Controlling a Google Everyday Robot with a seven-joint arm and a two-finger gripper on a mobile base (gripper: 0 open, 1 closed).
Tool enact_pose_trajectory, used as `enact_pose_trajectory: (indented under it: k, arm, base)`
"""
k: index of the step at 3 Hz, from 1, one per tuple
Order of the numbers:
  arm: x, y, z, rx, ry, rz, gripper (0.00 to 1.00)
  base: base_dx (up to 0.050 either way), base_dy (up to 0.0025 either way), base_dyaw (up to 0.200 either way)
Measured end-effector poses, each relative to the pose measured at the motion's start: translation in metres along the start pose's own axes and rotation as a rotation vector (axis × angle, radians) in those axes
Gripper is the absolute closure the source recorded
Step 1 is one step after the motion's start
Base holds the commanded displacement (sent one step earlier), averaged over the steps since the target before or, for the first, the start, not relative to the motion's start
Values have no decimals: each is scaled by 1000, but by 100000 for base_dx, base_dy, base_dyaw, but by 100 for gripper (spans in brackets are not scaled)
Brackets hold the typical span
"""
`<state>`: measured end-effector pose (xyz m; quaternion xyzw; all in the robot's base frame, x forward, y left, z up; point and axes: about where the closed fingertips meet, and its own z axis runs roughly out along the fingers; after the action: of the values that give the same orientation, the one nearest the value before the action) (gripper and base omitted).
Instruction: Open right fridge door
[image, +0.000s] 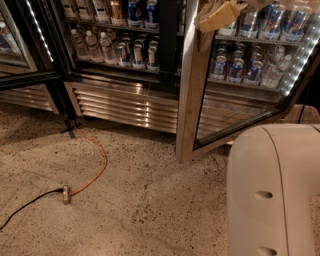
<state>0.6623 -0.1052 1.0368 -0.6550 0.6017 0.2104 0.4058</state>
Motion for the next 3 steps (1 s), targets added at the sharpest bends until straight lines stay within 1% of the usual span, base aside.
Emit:
enact_pose_trajectory:
  k: [1, 2, 3]
  arm:
    - [0, 1, -1, 0, 0, 0, 11]
    - [2, -1, 8, -11, -5, 8, 0]
    - [2, -2, 8, -10, -5, 8, 0]
  base:
    - [0, 0, 0]
    - [0, 0, 0]
    - [0, 0, 0]
